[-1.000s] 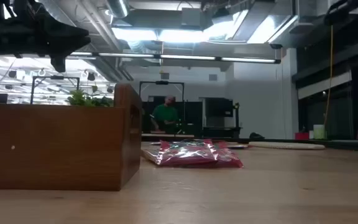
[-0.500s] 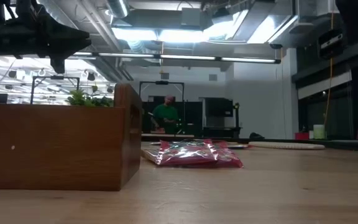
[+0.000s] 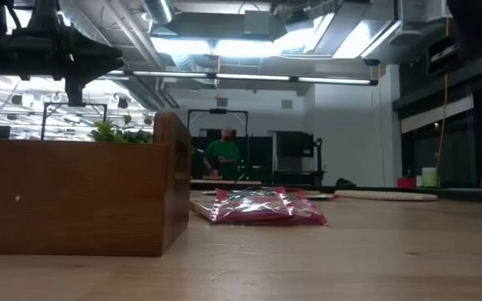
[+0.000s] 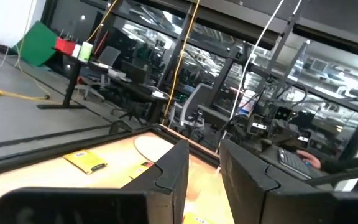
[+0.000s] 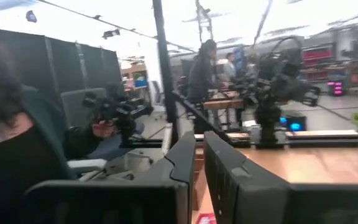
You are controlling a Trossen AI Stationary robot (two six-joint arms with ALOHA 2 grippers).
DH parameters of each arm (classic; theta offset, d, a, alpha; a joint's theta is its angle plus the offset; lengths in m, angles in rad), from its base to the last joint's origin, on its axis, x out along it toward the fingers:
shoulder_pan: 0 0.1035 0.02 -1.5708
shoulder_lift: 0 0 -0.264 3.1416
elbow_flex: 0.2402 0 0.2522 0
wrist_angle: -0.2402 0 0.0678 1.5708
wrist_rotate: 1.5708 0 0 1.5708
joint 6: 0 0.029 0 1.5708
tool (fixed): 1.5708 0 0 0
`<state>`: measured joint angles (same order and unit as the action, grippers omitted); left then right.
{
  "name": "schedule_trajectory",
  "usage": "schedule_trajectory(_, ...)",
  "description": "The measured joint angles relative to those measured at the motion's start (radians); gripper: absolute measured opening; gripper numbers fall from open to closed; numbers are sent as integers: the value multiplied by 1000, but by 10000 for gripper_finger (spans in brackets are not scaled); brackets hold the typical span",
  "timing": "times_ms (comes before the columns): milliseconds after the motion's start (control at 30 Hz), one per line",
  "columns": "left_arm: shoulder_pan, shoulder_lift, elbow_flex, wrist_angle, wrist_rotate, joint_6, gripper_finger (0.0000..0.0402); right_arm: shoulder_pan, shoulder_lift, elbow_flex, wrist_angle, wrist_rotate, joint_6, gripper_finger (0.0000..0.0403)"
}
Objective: Pick & Place Tea
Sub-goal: Put the yellow tea bag into the right section of the wooden organizer
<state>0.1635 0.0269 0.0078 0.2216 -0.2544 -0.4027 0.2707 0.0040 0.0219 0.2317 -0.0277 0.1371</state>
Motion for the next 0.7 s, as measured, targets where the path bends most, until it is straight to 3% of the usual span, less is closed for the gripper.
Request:
schedule_trajectory(133,0,0,0,6,-40,1,87,0,0,0,39,20,-16,37)
schedule_trajectory(233,0,0,0,7,-11,-5,90,0,0,0,56,34,-17,37)
schedule_trajectory(400,0,20,0,45,92,-5,87,0,0,0,53,239,20,37)
schedule_trajectory(567,0,122,26,100,104,10,84,0,34,0,63,366,45,37)
schedule_trajectory(700,0,282,100,99,114,22,84,0,108,0,102,451,68,37)
